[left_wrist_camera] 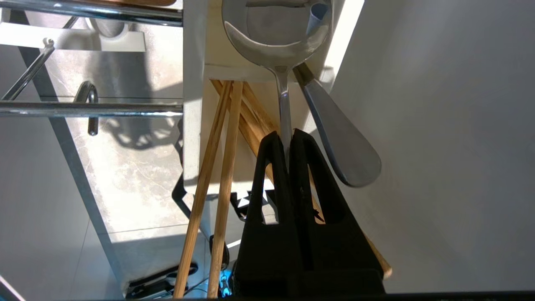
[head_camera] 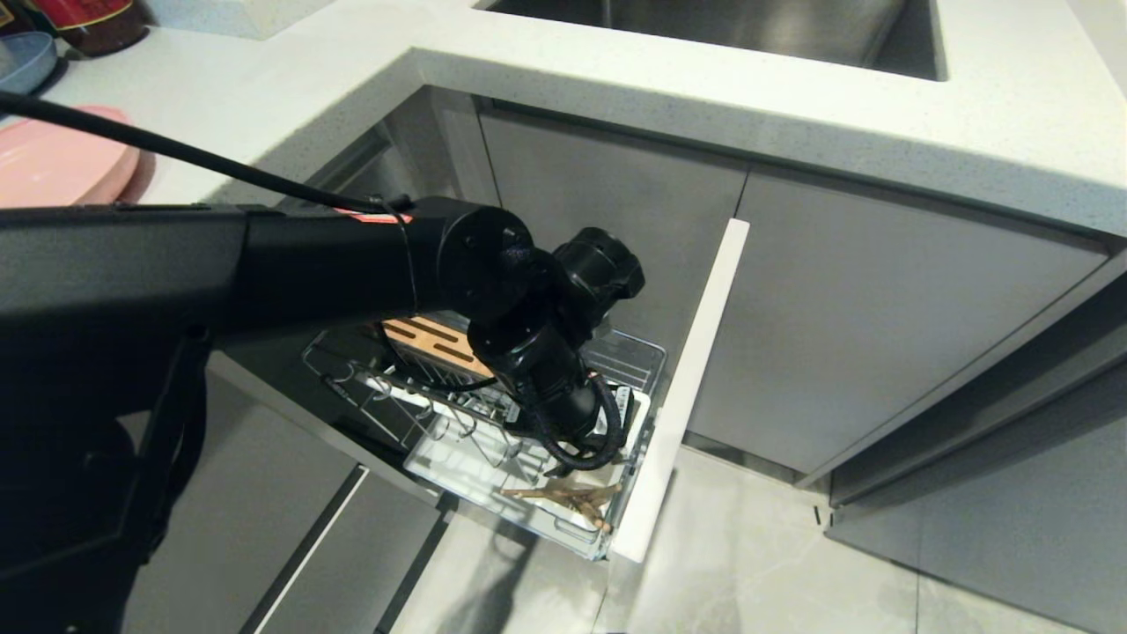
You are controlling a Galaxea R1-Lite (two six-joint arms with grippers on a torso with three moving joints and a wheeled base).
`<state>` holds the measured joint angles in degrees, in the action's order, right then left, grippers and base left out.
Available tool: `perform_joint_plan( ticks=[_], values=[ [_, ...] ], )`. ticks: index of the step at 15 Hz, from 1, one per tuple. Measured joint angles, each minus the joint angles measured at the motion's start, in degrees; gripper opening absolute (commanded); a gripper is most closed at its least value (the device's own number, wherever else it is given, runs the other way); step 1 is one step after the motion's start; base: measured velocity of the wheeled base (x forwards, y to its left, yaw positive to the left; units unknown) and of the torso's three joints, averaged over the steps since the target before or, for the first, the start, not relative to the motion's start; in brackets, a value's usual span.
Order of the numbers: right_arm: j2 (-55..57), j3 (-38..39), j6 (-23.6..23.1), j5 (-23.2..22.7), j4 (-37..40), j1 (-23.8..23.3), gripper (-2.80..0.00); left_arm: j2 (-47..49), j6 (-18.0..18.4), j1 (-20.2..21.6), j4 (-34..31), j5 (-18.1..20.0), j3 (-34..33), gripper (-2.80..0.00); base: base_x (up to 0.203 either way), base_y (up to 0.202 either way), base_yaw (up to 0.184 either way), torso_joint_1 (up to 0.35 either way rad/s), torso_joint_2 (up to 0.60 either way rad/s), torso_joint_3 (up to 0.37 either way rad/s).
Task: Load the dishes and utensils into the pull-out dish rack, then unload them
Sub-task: Pick up the spoon and place it in the cupboard
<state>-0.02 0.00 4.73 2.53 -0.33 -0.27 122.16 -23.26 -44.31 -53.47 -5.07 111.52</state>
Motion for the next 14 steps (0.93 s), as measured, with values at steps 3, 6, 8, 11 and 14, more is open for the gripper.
perform_joint_plan(
  ticks=[3, 6, 8, 11, 14],
  values=[
    [0.0, 0.0, 0.0, 0.0, 0.0, 0.0, -2.8, 0.6, 0.0, 0.7, 1.2, 0.1, 0.0, -2.8, 0.0, 0.0, 0.0, 0.0, 0.0, 0.0],
    [0.0, 0.0, 0.0, 0.0, 0.0, 0.0, -2.8, 1.3, 0.0, 1.1, 1.7, 0.1, 0.0, -2.8, 0.0, 0.0, 0.0, 0.0, 0.0, 0.0],
    [0.0, 0.0, 0.0, 0.0, 0.0, 0.0, -2.8, 1.8, 0.1, 1.3, 2.4, 0.1, 0.0, -2.8, 0.0, 0.0, 0.0, 0.0, 0.0, 0.0],
    [0.0, 0.0, 0.0, 0.0, 0.0, 0.0, -2.8, 2.5, 0.1, 1.5, 3.1, 0.1, 0.0, -2.8, 0.0, 0.0, 0.0, 0.0, 0.0, 0.0],
    [0.0, 0.0, 0.0, 0.0, 0.0, 0.0, -2.8, 2.9, 0.1, 1.6, 3.9, 0.1, 0.0, -2.8, 0.0, 0.0, 0.0, 0.0, 0.0, 0.0]
  ],
)
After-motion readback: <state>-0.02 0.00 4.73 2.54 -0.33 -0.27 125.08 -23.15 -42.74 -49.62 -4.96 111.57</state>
